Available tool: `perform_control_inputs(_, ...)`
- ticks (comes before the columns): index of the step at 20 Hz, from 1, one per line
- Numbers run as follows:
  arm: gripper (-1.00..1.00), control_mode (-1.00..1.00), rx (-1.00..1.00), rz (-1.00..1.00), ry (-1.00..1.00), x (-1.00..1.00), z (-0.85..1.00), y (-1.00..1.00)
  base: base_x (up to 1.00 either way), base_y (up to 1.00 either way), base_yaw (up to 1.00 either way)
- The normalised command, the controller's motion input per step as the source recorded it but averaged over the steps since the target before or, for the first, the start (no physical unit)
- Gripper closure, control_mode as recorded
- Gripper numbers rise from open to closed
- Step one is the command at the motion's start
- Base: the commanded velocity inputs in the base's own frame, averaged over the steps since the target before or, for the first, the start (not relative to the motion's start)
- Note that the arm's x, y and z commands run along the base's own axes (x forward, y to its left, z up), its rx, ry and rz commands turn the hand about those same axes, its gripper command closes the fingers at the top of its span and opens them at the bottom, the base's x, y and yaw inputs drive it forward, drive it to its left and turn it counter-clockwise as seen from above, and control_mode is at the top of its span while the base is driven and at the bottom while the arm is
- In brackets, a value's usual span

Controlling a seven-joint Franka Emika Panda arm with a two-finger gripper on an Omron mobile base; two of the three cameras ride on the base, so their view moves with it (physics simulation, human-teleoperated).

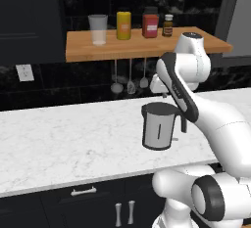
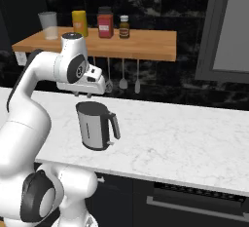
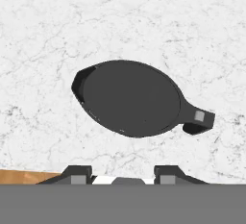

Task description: Navigate to the coffee machine.

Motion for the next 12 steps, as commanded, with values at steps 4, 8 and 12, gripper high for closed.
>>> perform_control_inputs(4,-1.00,1.00,0.00,0.00,0.00,0.00,0.00,0.00,0.00,0.00,0.00)
perform_control_inputs(8,-1.00,1.00,0.00,0.00,0.00,0.00,0.00,0.00,-0.11,0.00,0.00)
perform_control_inputs(12,-1.00,1.00,0.00,0.00,0.00,0.00,0.00,0.00,-0.56,0.00,0.00)
